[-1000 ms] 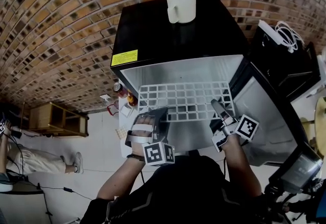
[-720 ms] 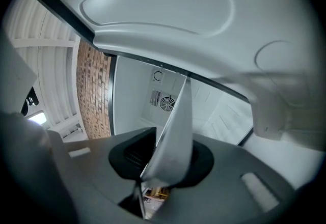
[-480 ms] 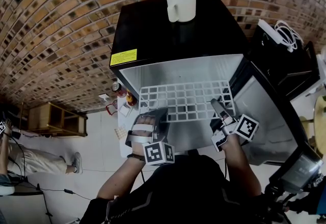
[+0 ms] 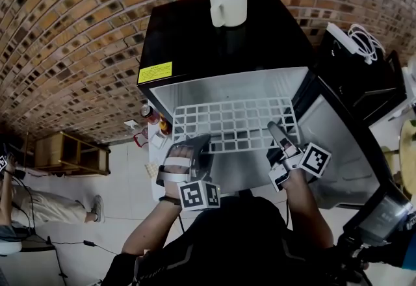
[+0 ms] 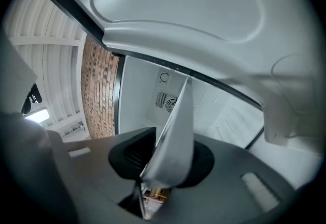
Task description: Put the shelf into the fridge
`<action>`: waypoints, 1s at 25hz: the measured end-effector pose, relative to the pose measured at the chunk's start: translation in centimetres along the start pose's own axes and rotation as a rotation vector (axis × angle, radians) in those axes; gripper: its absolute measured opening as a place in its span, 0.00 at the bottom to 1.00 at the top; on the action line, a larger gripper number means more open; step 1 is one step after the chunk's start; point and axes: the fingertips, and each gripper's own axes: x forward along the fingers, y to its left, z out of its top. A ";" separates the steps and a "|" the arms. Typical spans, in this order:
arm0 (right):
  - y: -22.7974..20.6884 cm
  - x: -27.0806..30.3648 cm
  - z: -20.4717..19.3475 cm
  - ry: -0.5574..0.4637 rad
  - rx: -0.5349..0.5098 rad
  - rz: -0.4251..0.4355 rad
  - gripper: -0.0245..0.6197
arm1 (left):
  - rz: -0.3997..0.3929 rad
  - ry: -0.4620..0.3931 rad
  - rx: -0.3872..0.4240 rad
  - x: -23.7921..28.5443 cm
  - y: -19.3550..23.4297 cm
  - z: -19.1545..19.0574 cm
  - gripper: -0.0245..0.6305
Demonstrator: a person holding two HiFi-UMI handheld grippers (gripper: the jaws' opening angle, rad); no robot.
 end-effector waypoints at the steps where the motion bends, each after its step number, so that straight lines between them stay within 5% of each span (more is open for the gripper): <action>1: 0.0 0.2 0.1 0.003 -0.003 -0.001 0.18 | -0.002 0.003 -0.001 0.1 0.1 -0.1 0.20; 14: -1.6 1.0 1.1 -0.004 0.008 -0.066 0.17 | -0.015 -0.013 -0.033 0.9 0.2 0.2 0.21; 25: -2.1 3.1 2.4 -0.111 0.047 -0.128 0.17 | 0.013 -0.006 -0.033 3.1 0.9 -0.4 0.20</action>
